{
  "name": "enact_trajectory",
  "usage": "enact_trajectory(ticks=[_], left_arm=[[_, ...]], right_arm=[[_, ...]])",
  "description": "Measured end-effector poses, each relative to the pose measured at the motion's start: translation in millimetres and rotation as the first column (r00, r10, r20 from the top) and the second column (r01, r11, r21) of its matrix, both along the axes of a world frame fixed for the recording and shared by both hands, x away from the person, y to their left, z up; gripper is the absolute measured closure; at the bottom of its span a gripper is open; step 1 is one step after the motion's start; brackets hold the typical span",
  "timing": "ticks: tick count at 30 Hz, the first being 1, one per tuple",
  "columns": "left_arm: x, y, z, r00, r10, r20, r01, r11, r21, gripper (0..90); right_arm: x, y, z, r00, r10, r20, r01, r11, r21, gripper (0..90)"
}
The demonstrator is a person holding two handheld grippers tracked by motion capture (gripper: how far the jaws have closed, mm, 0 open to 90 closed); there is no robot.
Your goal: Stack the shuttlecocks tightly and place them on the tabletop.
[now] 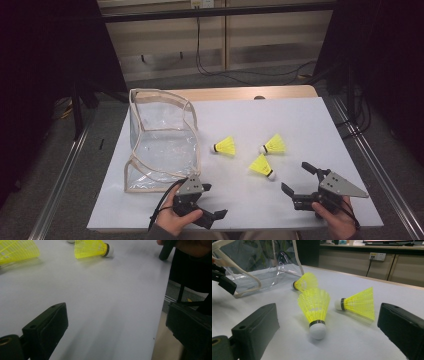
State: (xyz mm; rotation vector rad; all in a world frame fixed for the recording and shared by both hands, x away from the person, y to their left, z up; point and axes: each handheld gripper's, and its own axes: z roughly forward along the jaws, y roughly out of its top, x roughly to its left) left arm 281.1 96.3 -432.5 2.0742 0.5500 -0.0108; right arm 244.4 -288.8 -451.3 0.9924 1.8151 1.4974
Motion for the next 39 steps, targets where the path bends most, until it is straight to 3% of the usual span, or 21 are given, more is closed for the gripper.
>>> enact_trajectory(ticks=[39], left_arm=[[3.8,46.4,2.1,0.9938,0.1,0.047,-0.101,0.9949,0.001,4.3]], right_arm=[[0.0,-0.3,0.3,1.0,-0.001,0.001,0.001,1.0,0.0,2.6]])
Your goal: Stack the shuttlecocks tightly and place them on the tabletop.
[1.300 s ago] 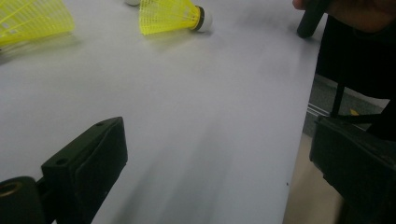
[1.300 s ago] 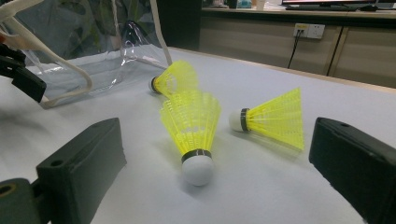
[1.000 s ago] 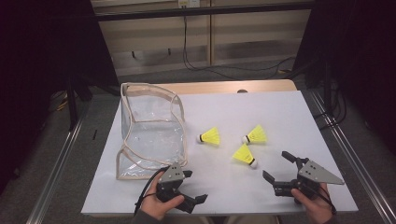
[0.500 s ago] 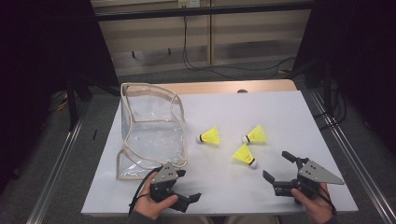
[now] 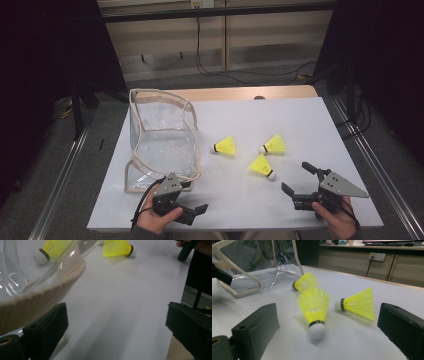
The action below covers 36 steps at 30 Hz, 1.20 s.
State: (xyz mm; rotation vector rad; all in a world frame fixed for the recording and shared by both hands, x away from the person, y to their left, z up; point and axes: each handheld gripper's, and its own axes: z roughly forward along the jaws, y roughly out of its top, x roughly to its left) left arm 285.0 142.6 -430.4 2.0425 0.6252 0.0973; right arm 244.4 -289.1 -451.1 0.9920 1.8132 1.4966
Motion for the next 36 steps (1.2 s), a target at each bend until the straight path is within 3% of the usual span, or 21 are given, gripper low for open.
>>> enact_trajectory(ticks=[12,36], left_arm=[[0.9,9.8,0.7,0.9995,0.029,0.01,-0.029,0.9996,-0.002,4.6],[-0.5,23.8,1.9,0.9991,0.039,0.02,-0.039,0.9992,0.007,5.2]], right_arm=[[0.0,0.2,0.1,1.0,0.001,-0.001,-0.001,1.0,0.001,2.6],[0.1,0.7,0.1,1.0,0.0,-0.002,0.0,1.0,0.002,2.6]])
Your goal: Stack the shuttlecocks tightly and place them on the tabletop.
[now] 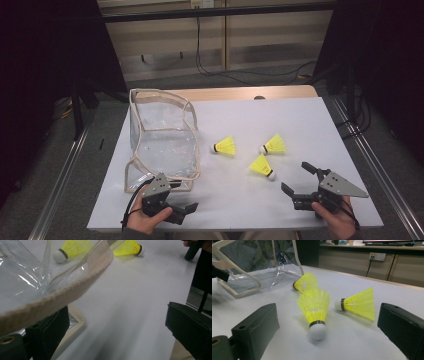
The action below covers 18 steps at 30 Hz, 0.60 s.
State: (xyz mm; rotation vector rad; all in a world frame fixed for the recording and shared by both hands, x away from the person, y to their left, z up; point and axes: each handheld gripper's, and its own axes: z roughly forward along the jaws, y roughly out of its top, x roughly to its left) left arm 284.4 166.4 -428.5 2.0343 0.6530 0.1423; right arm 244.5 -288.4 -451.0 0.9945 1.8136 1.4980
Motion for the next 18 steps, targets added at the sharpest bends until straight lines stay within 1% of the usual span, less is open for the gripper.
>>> enact_trajectory(ticks=[2,5,11,15,18], left_arm=[[-0.4,0.8,0.0,1.0,0.003,0.001,-0.003,1.0,-0.003,5.2],[-0.5,2.5,0.6,1.0,0.002,0.004,-0.002,1.0,0.006,5.2],[-1.1,3.8,0.2,1.0,0.0,0.006,0.0,1.0,0.0,4.9],[-2.1,4.6,0.6,0.9999,0.006,0.01,-0.006,1.0,-0.001,4.8],[-2.7,5.3,0.7,0.9999,0.003,0.011,-0.003,1.0,0.004,4.6]], right_arm=[[-0.1,-0.2,0.1,1.0,0.0,-0.001,0.0,1.0,0.0,2.6],[-0.2,-0.6,0.4,1.0,-0.001,0.0,0.001,1.0,0.001,2.6],[-0.1,-0.7,0.3,1.0,-0.004,-0.002,0.004,1.0,0.004,2.6],[0.1,-1.2,0.4,1.0,-0.004,0.004,0.004,1.0,-0.002,2.6],[-0.1,-0.7,0.6,1.0,-0.002,0.004,0.002,1.0,-0.001,2.6]])
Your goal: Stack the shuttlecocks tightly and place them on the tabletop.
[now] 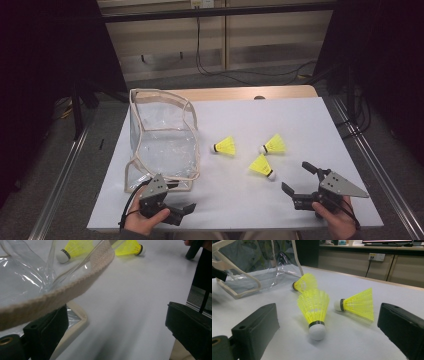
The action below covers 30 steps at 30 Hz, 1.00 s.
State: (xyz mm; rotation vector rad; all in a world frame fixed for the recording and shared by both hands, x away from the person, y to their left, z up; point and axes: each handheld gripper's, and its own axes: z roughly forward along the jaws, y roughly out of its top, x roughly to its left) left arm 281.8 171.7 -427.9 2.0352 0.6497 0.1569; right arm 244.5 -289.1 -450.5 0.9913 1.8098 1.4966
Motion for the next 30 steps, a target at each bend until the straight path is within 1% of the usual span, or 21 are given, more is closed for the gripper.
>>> enact_trajectory(ticks=[2,8,11,13,15,17,20,23,25,26,30], left_arm=[[-0.3,0.1,-0.1,1.0,-0.002,0.001,0.002,1.0,0.002,4.6],[-2.1,1.2,2.6,1.0,0.004,0.007,-0.004,0.9999,-0.014,4.7],[-4.3,1.7,5.2,0.9998,0.001,0.021,-0.001,1.0,-0.003,4.6],[-4.6,2.8,4.9,0.9999,0.001,0.014,-0.001,1.0,-0.005,4.6],[-4.3,5.5,3.7,0.9998,0.012,0.013,-0.012,0.9999,-0.004,4.5],[-3.5,8.7,3.2,0.9997,0.022,0.012,-0.022,0.9998,-0.001,4.5],[-2.5,12.7,3.9,0.9993,0.035,0.014,-0.035,0.9993,-0.008,4.5],[-1.4,16.9,4.6,0.9987,0.049,0.016,-0.049,0.9988,-0.004,4.5],[-0.6,18.8,4.2,0.9985,0.052,0.016,-0.052,0.9986,-0.007,4.5],[-0.4,19.6,3.7,0.9979,0.063,0.017,-0.062,0.9979,-0.015,4.5],[1.0,22.8,4.0,0.9977,0.064,0.022,-0.064,0.9978,-0.018,4.5]], right_arm=[[0.0,0.0,-0.1,1.0,0.0,-0.001,0.0,1.0,0.0,2.6],[-0.1,-0.1,-0.3,1.0,-0.002,-0.006,0.002,1.0,0.002,2.6],[0.1,-0.5,0.0,1.0,-0.003,0.003,0.003,1.0,-0.002,2.6],[0.0,-0.4,-0.2,1.0,-0.003,-0.003,0.003,1.0,0.002,2.6],[0.0,-0.1,-0.3,1.0,-0.001,-0.007,0.001,1.0,0.003,2.6],[0.3,-0.3,0.1,1.0,-0.001,0.001,0.001,1.0,-0.002,2.6],[0.2,-0.2,-0.1,1.0,-0.002,-0.004,0.002,1.0,0.002,2.6],[0.2,-0.2,0.0,1.0,-0.001,0.001,0.001,1.0,-0.002,2.6],[0.1,0.1,-0.1,1.0,0.0,-0.002,0.0,1.0,0.0,2.6],[0.1,0.1,-0.1,1.0,0.001,-0.004,-0.001,1.0,0.002,2.6],[0.2,0.3,0.1,1.0,0.003,0.0,-0.003,1.0,-0.001,2.6]])
